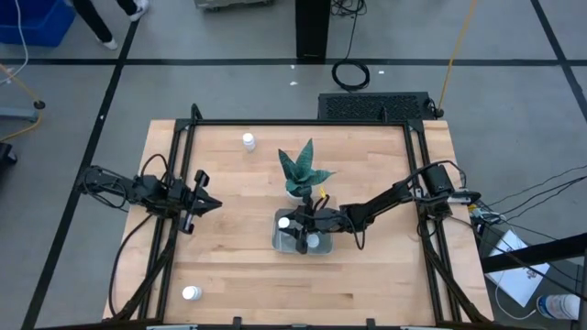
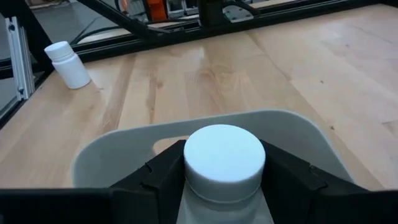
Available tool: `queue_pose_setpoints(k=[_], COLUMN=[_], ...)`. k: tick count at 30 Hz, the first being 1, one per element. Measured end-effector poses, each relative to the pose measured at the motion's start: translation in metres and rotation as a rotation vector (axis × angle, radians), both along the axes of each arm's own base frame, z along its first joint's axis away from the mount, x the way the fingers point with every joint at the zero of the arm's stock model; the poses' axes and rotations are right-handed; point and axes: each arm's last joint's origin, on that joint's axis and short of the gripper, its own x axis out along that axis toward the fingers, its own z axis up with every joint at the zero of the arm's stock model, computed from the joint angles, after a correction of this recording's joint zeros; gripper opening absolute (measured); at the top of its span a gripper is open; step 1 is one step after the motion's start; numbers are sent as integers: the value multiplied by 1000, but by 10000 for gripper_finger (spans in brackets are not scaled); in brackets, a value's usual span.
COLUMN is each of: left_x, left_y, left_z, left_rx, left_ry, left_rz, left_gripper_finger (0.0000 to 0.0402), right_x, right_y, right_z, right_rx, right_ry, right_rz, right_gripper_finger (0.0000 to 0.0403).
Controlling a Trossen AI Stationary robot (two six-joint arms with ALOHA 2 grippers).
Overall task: Pick and place pill bottles into a basket
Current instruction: Put the white pill bottle into the gray bin
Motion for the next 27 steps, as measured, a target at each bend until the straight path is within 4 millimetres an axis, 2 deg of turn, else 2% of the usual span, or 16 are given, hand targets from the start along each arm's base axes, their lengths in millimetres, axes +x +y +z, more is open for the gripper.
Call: queue_pose_setpoints(k=[6, 15, 27], left_x=[0, 0, 0], left_y=[0, 0, 0], left_z=[0, 0, 0], left_rx=[-1, -3, -18], left_ry=[0, 1, 4], left_rz=[-2, -8, -11], left_gripper_finger=[26, 26, 26], right_x=[0, 0, -1], right_y=[0, 0, 1], right_z=[0, -1, 4], right_rx=[0, -2, 1], right_ry=[1, 10, -6], right_rz=[1, 2, 4], right_gripper_finger=[162, 187, 186])
